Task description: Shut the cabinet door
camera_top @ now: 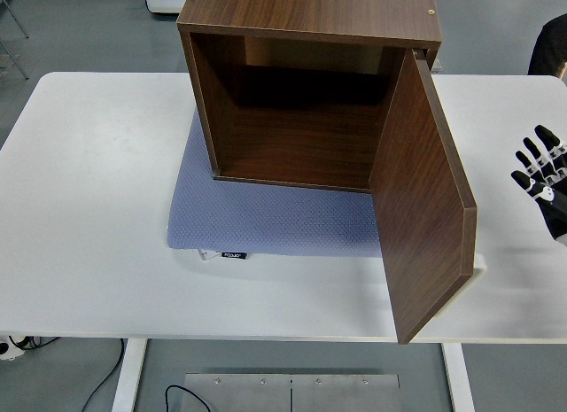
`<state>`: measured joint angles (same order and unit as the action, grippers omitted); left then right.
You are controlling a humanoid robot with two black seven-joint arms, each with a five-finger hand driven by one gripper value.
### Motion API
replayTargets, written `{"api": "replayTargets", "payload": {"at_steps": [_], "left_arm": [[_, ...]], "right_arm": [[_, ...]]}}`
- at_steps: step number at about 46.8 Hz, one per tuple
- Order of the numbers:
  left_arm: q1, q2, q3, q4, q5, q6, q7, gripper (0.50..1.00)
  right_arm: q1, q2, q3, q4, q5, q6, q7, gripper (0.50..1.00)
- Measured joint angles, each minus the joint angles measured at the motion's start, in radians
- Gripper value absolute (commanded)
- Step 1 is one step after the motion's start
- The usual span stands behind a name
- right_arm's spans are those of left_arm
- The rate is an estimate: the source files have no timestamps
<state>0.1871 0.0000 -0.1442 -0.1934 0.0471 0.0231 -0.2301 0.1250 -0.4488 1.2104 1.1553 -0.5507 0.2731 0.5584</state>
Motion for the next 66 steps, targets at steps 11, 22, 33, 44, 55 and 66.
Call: {"api": "replayTargets", "payload": {"at_steps": [11, 22, 33, 44, 55, 66], "left_arm": [[0.000, 0.000, 0.000, 0.000, 0.000, 0.000, 0.000, 1.000], [0.000, 0.000, 0.000, 0.000, 0.001, 0.000, 0.000, 1.000], [0.000, 0.000, 0.000, 0.000, 0.001, 0.000, 0.000, 1.000], [0.000, 0.000, 0.000, 0.000, 0.001, 0.000, 0.000, 1.000], [0.000, 0.000, 0.000, 0.000, 0.001, 0.000, 0.000, 1.000], [0.000, 0.000, 0.000, 0.000, 0.000, 0.000, 0.000, 1.000]], "right_arm": [[0.011, -0.016, 0.012, 0.000, 0.001, 0.000, 0.000, 1.000], [0.013, -0.015, 0.015, 0.001, 0.001, 0.000, 0.000, 1.000], [0.013, -0.017, 0.015, 0.001, 0.000, 0.001, 0.004, 1.000], [0.000, -0.015, 0.014, -0.002, 0.000, 0.004, 0.009, 1.000], [-0.002, -0.017, 0.014, 0.006, 0.000, 0.013, 0.009, 1.000], [-0.002, -0.018, 0.008, 0.007, -0.001, 0.034, 0.009, 1.000]]}}
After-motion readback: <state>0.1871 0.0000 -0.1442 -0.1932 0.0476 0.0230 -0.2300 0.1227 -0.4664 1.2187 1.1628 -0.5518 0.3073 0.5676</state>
